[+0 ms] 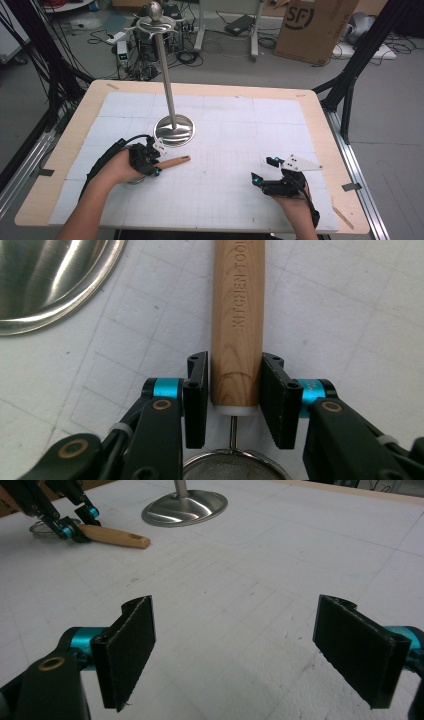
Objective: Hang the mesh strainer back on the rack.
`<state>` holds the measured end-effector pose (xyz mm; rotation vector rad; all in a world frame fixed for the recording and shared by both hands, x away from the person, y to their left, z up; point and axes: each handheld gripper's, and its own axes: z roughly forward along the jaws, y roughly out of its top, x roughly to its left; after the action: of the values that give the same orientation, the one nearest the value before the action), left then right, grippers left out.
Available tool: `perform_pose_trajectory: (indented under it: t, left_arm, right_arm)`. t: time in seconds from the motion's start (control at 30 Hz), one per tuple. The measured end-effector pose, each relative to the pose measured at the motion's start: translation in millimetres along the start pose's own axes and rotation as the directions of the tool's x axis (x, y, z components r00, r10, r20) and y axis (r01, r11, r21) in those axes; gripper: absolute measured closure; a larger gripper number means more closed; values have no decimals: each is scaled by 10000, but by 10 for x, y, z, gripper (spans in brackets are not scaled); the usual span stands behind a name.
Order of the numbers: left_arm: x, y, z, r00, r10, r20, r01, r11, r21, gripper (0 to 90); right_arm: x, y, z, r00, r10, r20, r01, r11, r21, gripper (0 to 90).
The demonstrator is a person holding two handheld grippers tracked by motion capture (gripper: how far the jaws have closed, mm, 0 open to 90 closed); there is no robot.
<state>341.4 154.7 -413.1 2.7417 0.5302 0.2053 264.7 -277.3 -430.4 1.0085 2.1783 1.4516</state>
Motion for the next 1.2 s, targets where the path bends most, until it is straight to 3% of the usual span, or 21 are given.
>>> perform_pose_trajectory:
  t: [0.3,0.57,0.77,1.0,1.2]
  left_arm:
    - [30,-14,-6,9997,-175,186,176,9998,-34,686]
    - [25,-50,-6,9929,-1178,166,1182,9925,-302,687]
    - [30,-59,-5,9957,-915,171,921,9951,-354,676]
    - [58,-66,0,9933,-1093,370,1106,9932,-373,673]
    - [31,-59,0,9940,-1071,226,1078,9936,-346,685]
  right_arm:
    - [0,-1,-13,10000,13,-16,-14,10000,-33,162]
    - [-8,-17,13,10000,-12,-28,12,10000,30,163]
    - [2,-12,9,10000,34,-48,-33,10000,40,162]
    - [14,-7,17,10000,20,-44,-20,10000,78,162]
    - [13,-5,21,10000,-67,-45,67,9999,88,163]
